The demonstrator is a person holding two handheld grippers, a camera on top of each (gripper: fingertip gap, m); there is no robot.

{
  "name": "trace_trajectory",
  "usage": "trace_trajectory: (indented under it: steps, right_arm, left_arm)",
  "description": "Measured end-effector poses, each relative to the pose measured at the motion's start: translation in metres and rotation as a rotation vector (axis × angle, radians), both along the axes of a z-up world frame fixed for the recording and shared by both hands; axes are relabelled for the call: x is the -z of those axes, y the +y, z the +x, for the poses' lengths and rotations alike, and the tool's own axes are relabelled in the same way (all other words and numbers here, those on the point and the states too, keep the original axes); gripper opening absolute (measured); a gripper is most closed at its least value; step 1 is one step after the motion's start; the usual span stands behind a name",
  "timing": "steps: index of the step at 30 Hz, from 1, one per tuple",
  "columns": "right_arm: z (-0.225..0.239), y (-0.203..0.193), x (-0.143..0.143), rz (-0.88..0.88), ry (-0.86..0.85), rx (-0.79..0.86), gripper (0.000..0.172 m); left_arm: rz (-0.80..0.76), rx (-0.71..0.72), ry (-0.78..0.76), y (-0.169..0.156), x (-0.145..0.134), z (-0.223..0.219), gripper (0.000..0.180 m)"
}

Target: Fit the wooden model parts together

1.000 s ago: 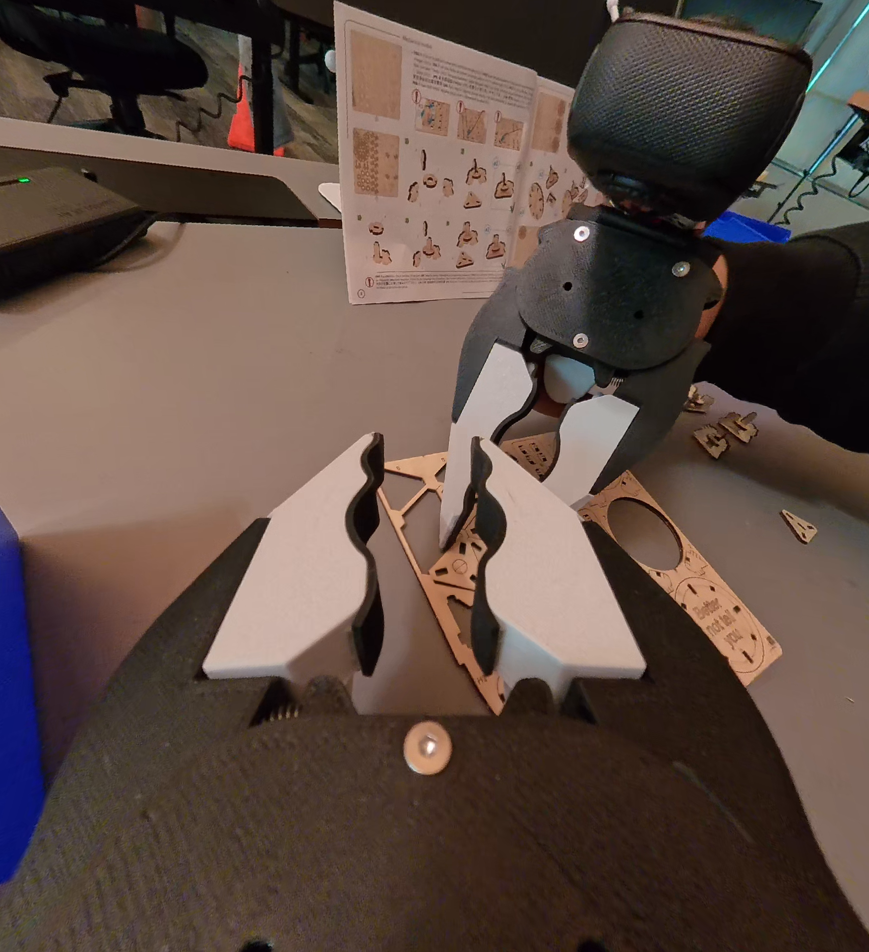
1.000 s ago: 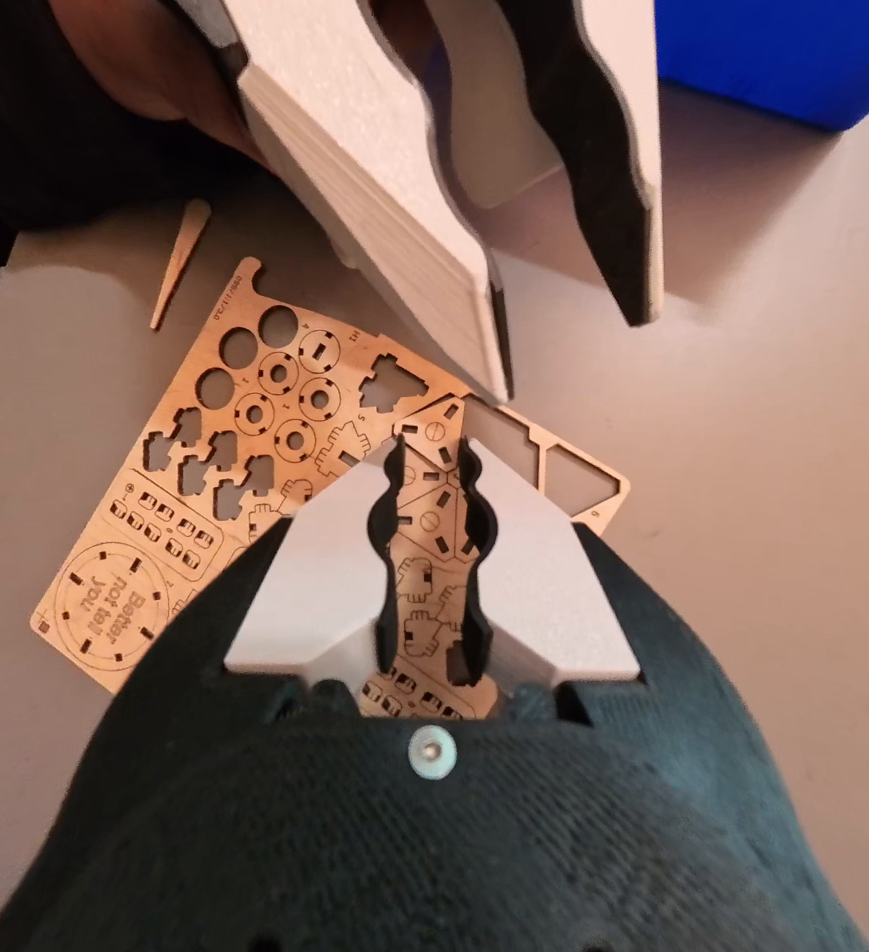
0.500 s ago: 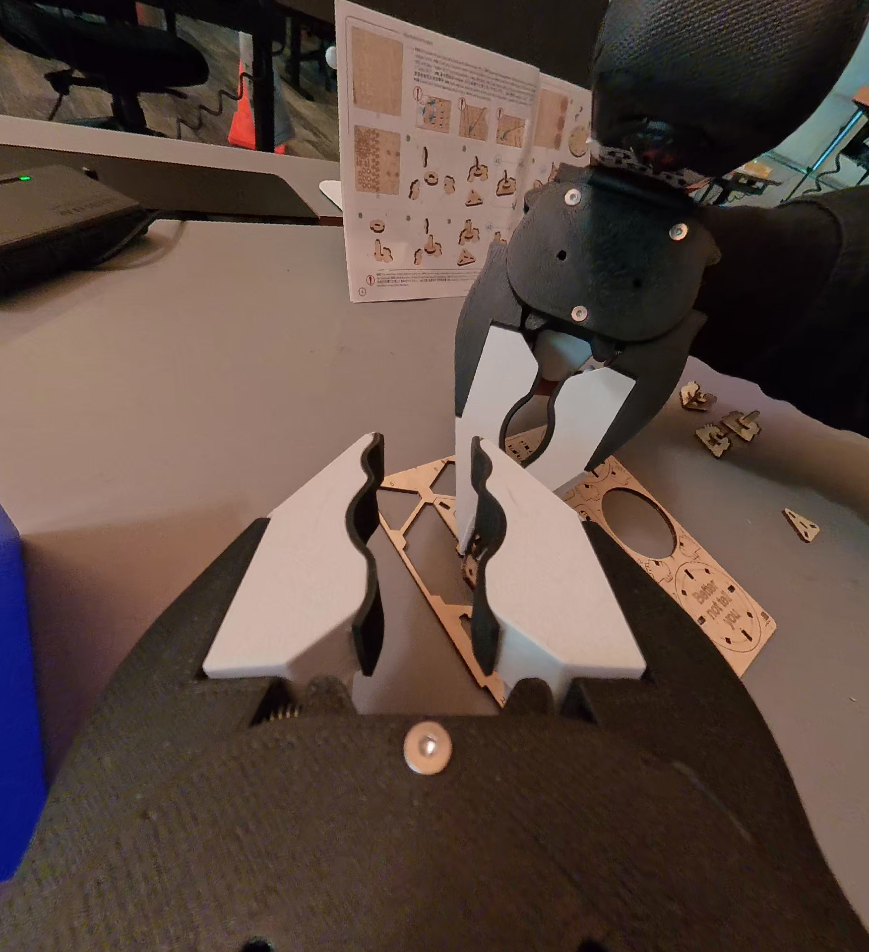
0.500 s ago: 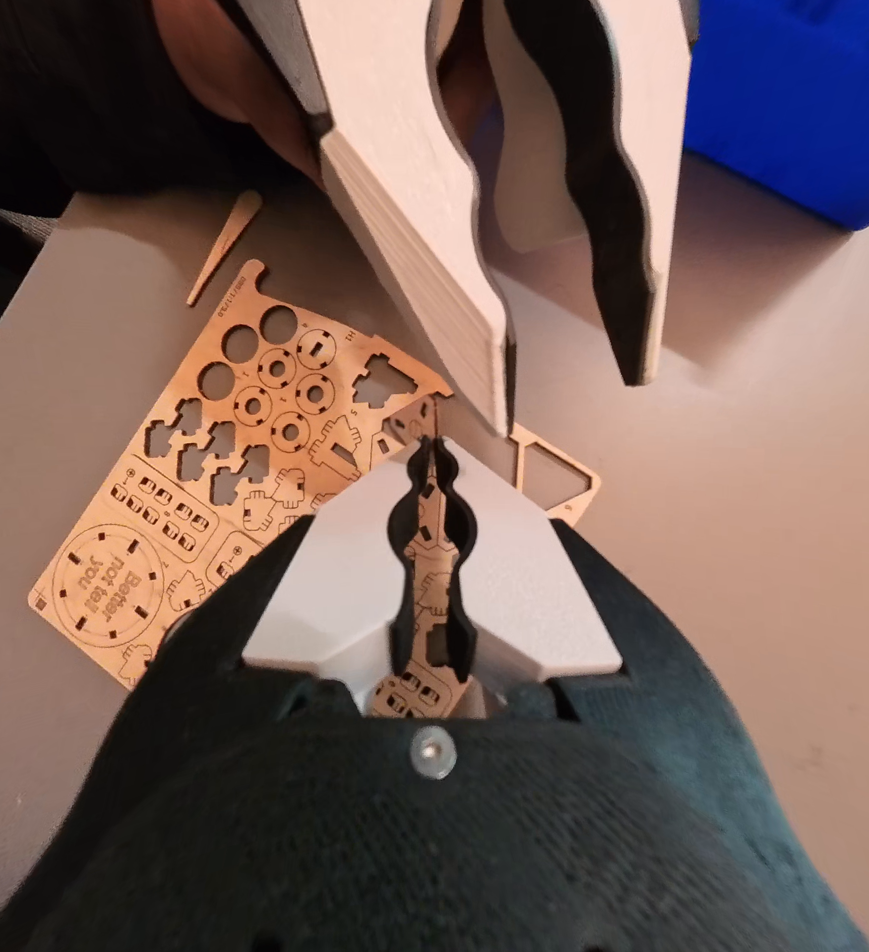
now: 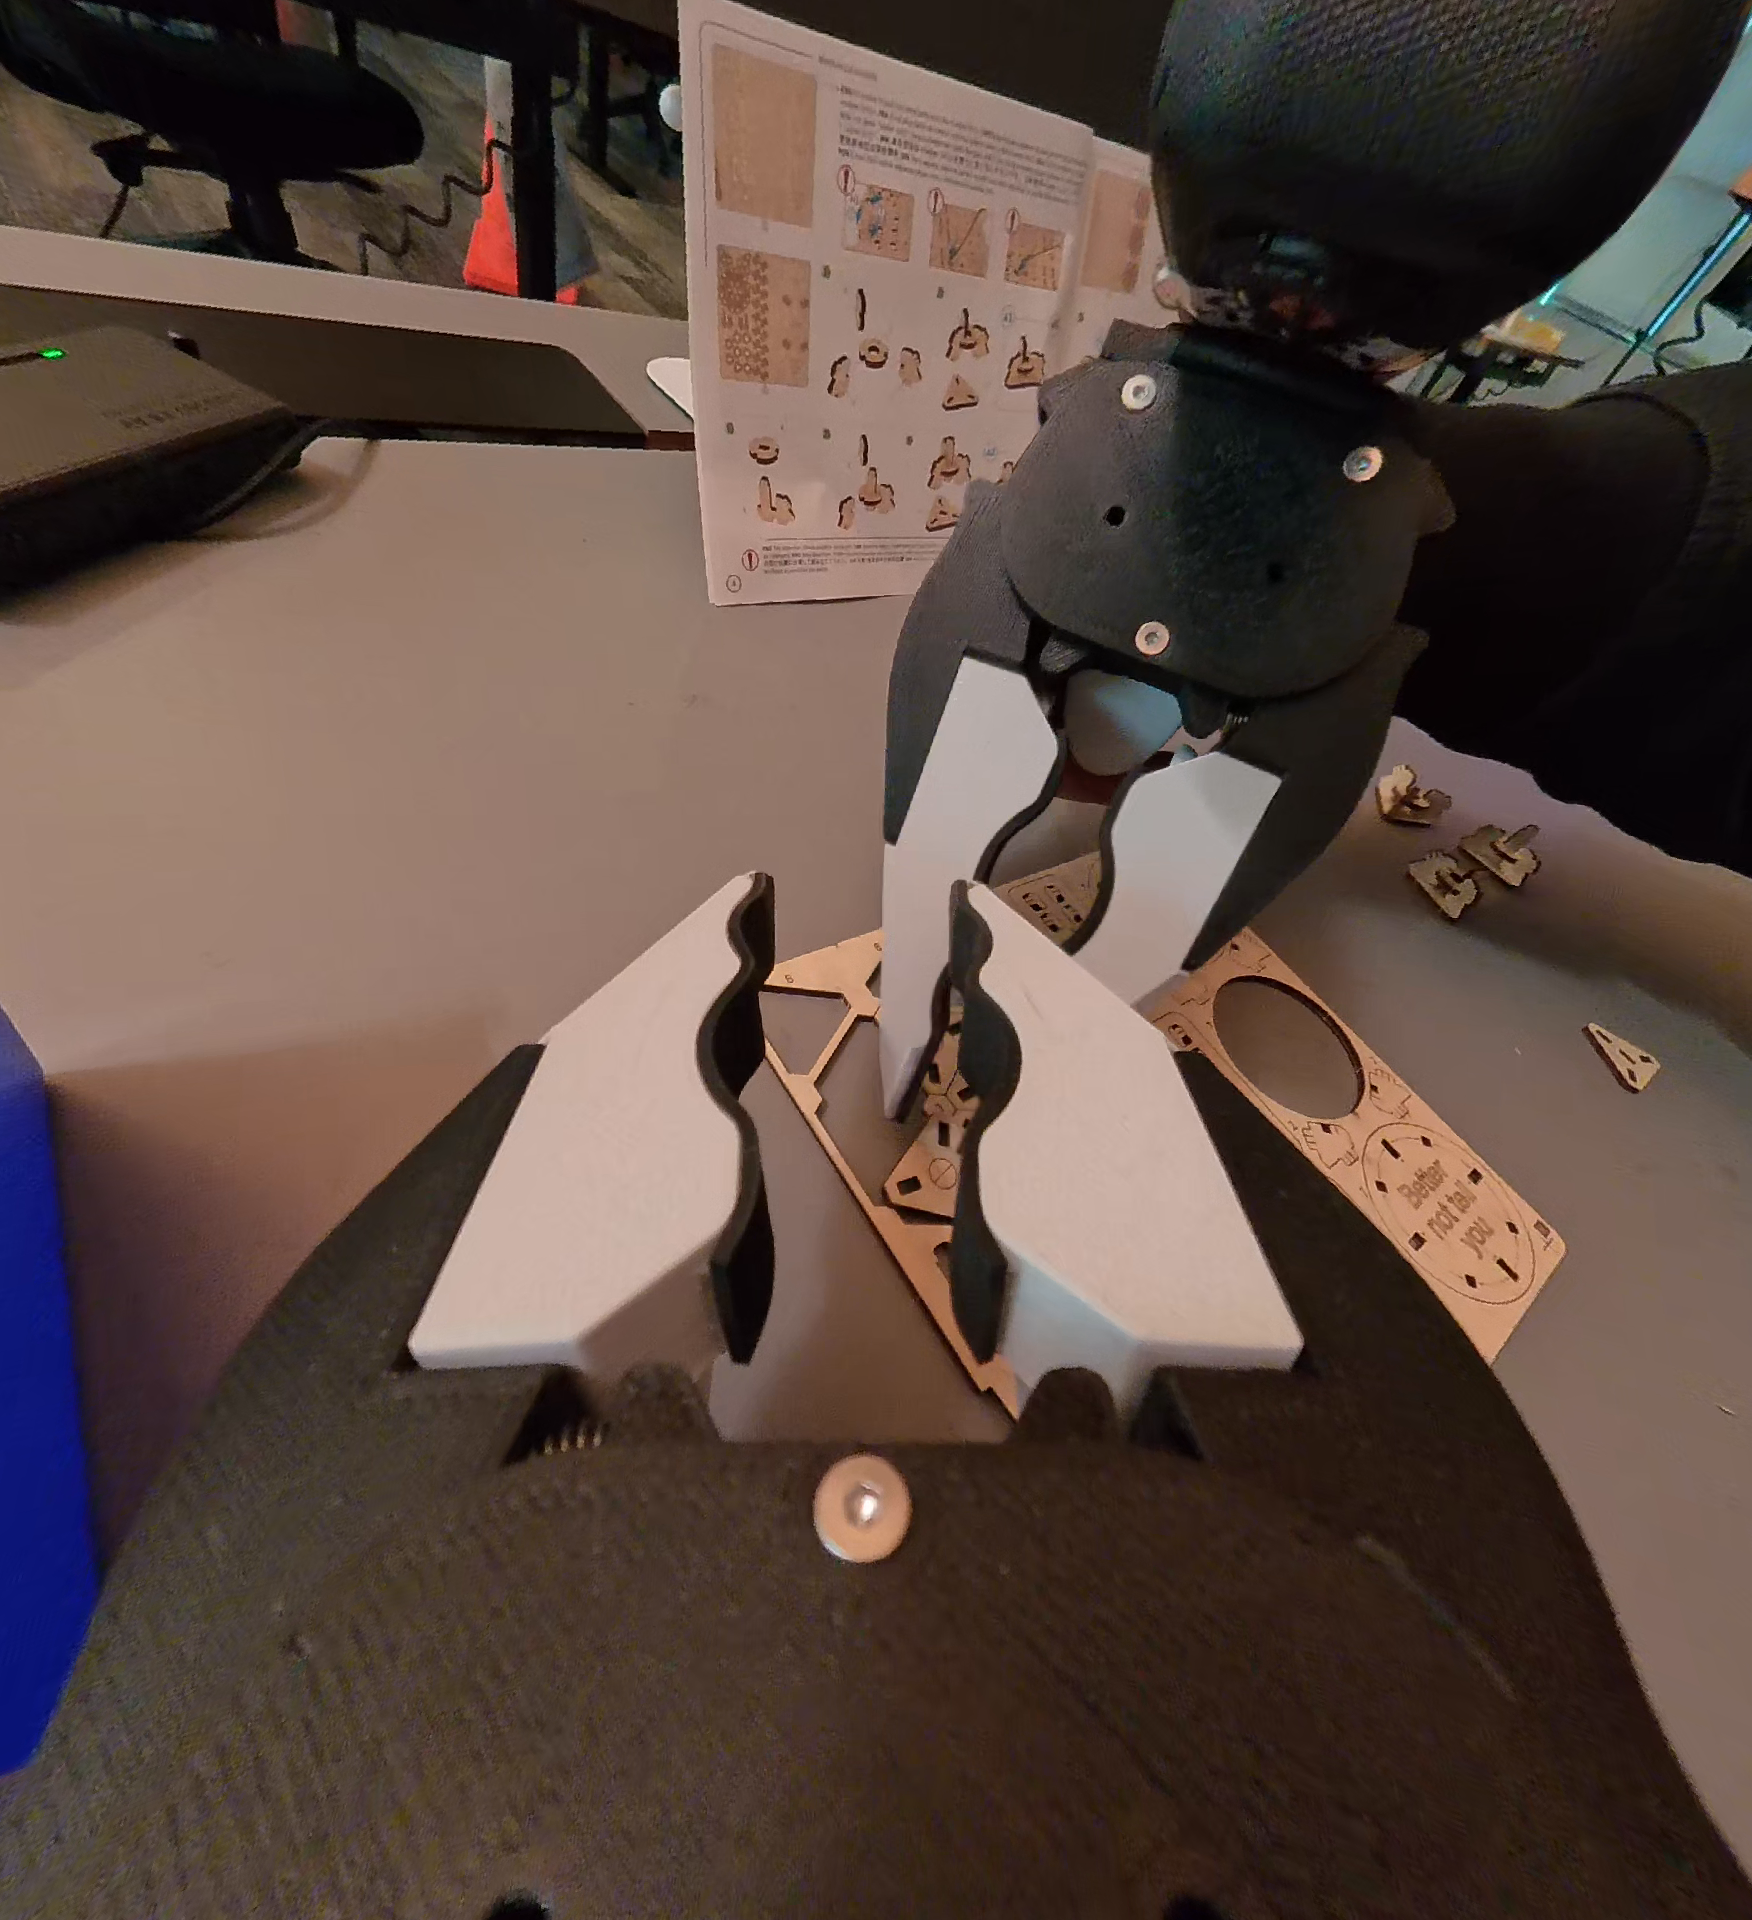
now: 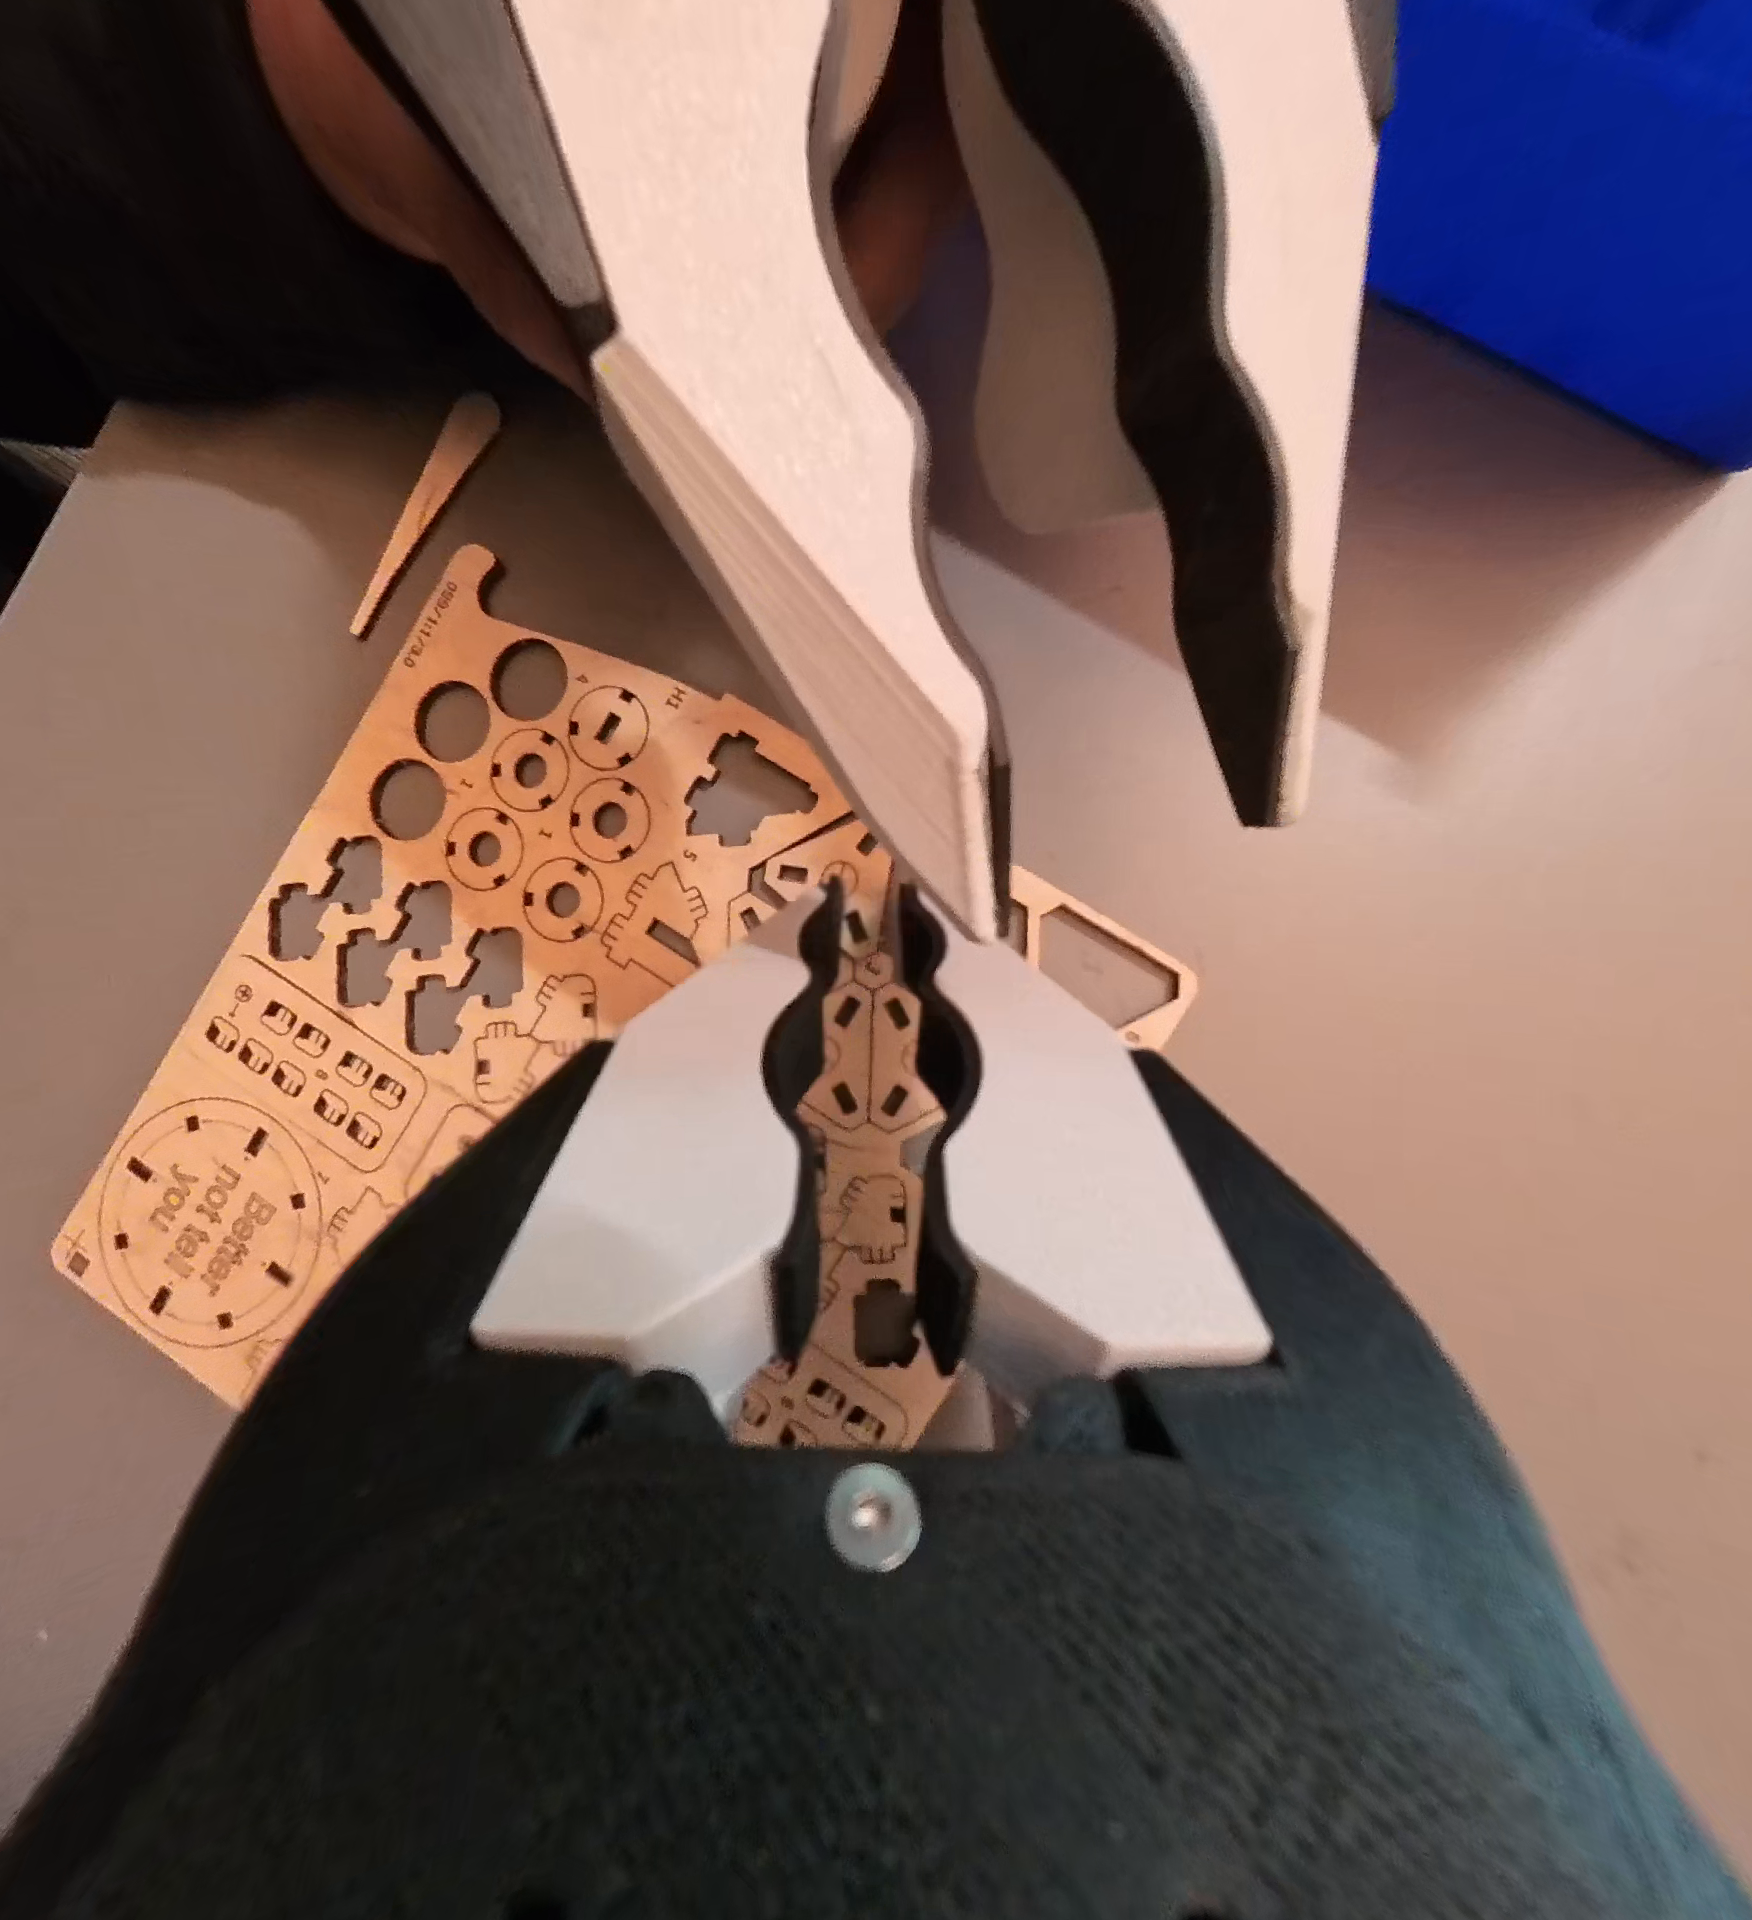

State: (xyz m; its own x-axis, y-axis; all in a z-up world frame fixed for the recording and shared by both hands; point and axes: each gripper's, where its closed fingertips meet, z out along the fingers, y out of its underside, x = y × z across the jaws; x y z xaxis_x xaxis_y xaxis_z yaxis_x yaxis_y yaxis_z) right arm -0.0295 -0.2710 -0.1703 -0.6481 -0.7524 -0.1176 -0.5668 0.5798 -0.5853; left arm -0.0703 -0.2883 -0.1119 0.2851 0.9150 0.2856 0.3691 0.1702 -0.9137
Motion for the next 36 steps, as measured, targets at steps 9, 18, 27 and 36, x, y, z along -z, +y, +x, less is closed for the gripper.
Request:
trace_trajectory:
  steps: [9,18,27,36]
  right_arm:
    - [0.006,0.004,0.008,0.009,0.009,-0.007,0.021]
    - [0.003,0.002,0.001,0.022,-0.032,0.028,0.007]
    - [0.008,0.014,-0.020,0.174,-0.153,0.041,0.001]
    - [0.005,0.003,0.003,0.261,-0.161,0.076,0.001]
  left_arm:
    - [-0.001,0.000,-0.001,0.000,0.000,0.000,0.032]
    - [-0.001,0.001,0.000,0.000,0.000,0.000,0.031]
    - [-0.001,0.005,0.006,0.001,-0.001,0.000,0.031]
    - [-0.001,0.003,0.018,0.000,-0.003,0.001,0.031]
